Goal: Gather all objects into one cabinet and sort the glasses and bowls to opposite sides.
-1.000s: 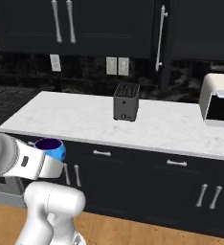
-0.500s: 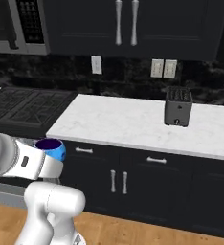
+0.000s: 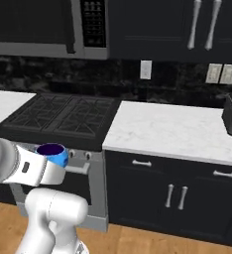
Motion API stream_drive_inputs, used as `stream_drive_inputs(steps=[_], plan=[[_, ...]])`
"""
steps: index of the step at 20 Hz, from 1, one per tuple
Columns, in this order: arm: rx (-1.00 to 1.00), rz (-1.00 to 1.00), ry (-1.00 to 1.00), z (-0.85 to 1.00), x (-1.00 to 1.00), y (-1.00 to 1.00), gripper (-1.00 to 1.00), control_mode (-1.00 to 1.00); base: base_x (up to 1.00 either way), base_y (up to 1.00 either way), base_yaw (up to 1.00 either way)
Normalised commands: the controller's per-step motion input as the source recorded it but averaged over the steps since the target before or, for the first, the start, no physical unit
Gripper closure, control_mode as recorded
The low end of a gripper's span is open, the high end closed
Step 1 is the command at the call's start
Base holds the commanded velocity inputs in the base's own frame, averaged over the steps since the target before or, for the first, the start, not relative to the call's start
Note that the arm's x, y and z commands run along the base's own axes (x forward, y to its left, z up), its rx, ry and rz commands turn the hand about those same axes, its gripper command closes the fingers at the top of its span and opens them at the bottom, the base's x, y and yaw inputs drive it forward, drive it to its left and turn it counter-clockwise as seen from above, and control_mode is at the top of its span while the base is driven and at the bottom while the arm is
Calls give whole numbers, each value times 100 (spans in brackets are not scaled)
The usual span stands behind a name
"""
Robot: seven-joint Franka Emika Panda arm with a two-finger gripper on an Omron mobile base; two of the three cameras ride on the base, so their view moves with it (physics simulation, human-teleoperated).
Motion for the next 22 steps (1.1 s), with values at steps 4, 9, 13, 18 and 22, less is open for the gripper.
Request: stream_drive_inputs(steps=[4,9,13,18,22], plan=[[0,0,0,0,0,0,100,100,-13,100,0],[0,0,0,0,0,0,100,100,-11,100,0],[0,0,0,0,0,0,100,100,-14,100,0],[0,0,0,0,0,0,100,100,-11,100,0],[0,0,0,0,0,0,100,100,-7,100,0]])
